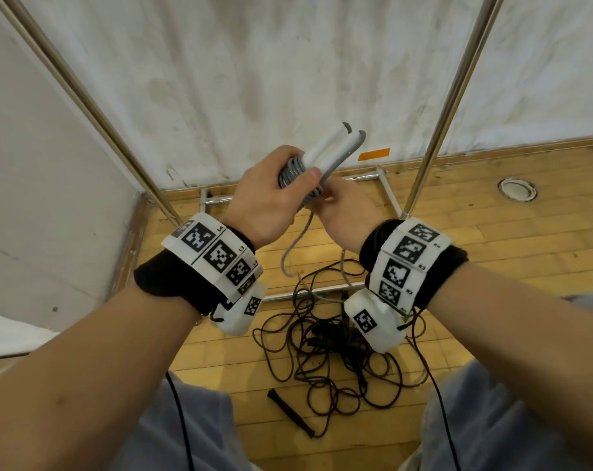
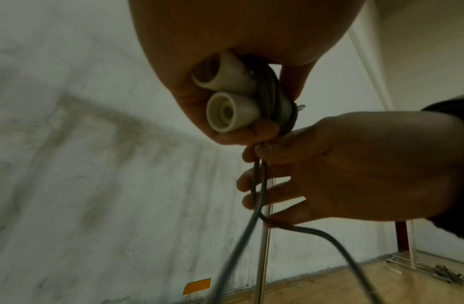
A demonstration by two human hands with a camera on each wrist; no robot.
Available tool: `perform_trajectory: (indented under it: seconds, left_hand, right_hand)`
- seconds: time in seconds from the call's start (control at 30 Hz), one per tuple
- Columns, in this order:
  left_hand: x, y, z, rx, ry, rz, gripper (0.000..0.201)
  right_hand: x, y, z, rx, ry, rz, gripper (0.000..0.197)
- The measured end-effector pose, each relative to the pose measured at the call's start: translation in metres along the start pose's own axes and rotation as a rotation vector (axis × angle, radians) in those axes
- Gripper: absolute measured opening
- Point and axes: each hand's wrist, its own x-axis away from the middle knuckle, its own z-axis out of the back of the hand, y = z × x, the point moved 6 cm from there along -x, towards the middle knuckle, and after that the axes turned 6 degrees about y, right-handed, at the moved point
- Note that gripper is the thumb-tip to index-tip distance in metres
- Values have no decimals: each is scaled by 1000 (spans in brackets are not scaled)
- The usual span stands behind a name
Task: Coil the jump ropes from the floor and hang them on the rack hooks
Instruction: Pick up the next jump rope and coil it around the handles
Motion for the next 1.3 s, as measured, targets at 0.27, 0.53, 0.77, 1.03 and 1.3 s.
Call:
perform_trajectory:
  seconds: [0.27,0.53,0.77,1.03,1.3]
  left_hand:
    - [-8,1,4,-6,41,-38,21]
    - [-13,-18,6,-250,-17,-52,28]
    - [-20,-35,27,-561,47,-67,27]
    - [-16,-40,13,-524,31,-85,33]
    - [-15,-51,-5,-696,-211,-57,23]
  right_hand:
    - [9,13,-10,-163,-15,-53,8]
    - [9,24,-14,-29,-28,-96,25]
    - [8,6,4,200,-42,84,28]
    - [21,-21,0,462,-133,276,42]
    - [22,-22,19,597,-160,343,25]
